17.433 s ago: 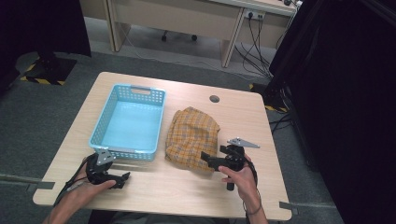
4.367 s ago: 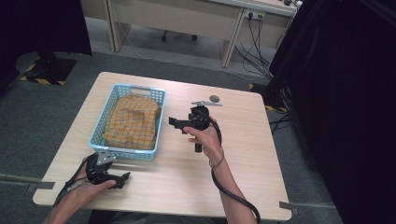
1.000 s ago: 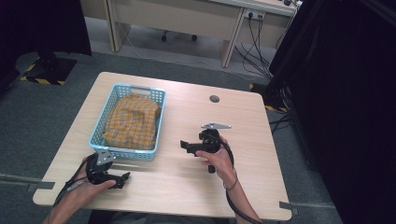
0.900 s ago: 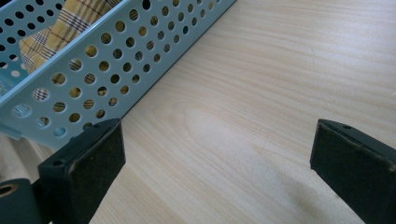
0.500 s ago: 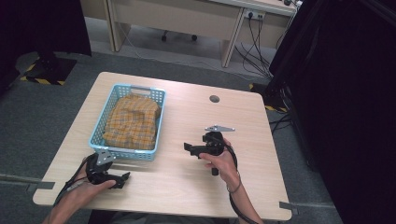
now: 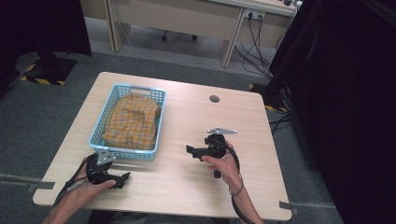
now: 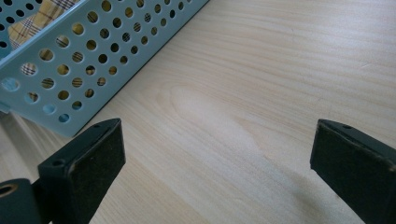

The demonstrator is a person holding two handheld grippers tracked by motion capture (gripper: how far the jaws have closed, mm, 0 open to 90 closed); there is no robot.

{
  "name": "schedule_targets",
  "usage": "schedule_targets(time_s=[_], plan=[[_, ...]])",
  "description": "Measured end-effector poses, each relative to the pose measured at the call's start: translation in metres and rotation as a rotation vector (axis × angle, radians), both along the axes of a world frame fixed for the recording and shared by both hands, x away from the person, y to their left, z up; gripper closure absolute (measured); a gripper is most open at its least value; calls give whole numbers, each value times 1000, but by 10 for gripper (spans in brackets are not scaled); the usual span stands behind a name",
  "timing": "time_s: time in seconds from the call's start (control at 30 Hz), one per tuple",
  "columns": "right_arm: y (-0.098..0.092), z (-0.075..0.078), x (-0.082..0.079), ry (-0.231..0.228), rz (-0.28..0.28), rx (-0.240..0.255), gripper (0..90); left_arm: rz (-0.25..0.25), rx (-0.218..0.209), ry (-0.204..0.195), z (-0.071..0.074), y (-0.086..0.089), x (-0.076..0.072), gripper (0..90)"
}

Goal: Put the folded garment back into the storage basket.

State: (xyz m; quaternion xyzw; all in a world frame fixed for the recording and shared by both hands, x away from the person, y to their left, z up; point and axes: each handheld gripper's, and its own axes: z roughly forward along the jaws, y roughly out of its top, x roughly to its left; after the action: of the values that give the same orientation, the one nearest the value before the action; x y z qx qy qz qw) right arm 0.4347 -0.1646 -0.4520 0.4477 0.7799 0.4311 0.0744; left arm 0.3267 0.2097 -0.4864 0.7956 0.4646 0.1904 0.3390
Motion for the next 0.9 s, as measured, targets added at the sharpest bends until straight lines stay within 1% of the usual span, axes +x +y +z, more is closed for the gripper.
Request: schedule_targets(time_s=[0.13,0.9], plan=[[-1,-1,-2,-3,2,-5,39,0,0,0,0,0,0,0],[-8,-8,-12,12,1,-16,37,1,0,0,0,0,0,0]])
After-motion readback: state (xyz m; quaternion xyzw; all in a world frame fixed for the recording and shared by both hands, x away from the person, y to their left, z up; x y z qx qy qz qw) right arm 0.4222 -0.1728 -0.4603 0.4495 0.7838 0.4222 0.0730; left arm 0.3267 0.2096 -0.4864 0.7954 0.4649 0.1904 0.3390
